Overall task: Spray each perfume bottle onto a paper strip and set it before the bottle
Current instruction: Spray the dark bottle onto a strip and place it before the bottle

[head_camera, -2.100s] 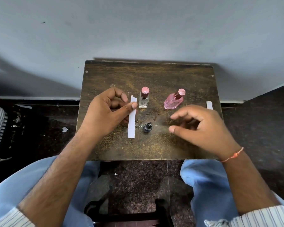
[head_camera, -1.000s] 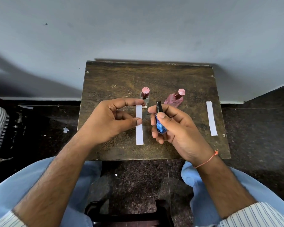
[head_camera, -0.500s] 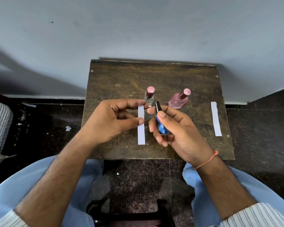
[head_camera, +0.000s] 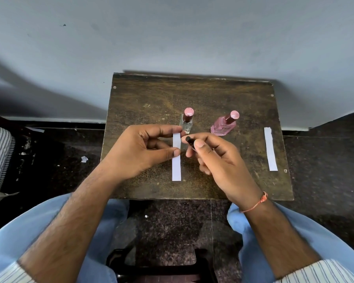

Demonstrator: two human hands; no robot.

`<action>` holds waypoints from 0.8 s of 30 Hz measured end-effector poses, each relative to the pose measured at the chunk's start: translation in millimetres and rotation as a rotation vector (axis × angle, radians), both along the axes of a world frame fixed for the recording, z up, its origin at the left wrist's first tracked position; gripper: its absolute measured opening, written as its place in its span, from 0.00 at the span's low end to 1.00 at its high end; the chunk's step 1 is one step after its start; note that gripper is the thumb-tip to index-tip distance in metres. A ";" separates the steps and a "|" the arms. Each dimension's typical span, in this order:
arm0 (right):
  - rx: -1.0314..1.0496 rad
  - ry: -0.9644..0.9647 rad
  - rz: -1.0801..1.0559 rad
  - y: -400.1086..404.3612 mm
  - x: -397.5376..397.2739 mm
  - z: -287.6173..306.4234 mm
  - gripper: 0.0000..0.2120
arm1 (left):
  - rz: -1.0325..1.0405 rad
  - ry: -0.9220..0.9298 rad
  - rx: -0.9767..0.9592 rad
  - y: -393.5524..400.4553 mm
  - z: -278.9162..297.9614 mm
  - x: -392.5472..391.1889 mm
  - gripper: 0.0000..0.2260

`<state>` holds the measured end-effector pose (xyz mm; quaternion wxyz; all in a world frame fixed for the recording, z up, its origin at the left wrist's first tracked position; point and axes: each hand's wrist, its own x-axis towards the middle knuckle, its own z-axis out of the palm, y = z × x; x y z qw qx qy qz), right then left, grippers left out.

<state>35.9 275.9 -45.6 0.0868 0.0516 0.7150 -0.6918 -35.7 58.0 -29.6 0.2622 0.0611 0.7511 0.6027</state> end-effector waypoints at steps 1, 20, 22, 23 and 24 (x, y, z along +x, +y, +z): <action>0.002 0.000 0.002 -0.3 0.0 1.2 0.14 | -0.005 -0.001 0.000 0.0 -0.5 -0.2 0.23; 0.148 0.000 0.049 4.4 -2.4 6.8 0.13 | -0.065 0.013 0.030 0.2 -3.5 -4.6 0.22; 0.182 -0.029 0.080 5.1 -2.4 5.6 0.10 | -0.073 0.007 0.035 0.8 -3.5 -4.2 0.23; 0.197 -0.050 0.096 5.6 -2.5 5.1 0.09 | -0.080 0.006 0.037 0.8 -3.8 -4.2 0.24; 0.198 -0.078 0.106 6.0 -2.7 4.6 0.08 | -0.085 0.006 0.042 0.6 -3.9 -4.2 0.24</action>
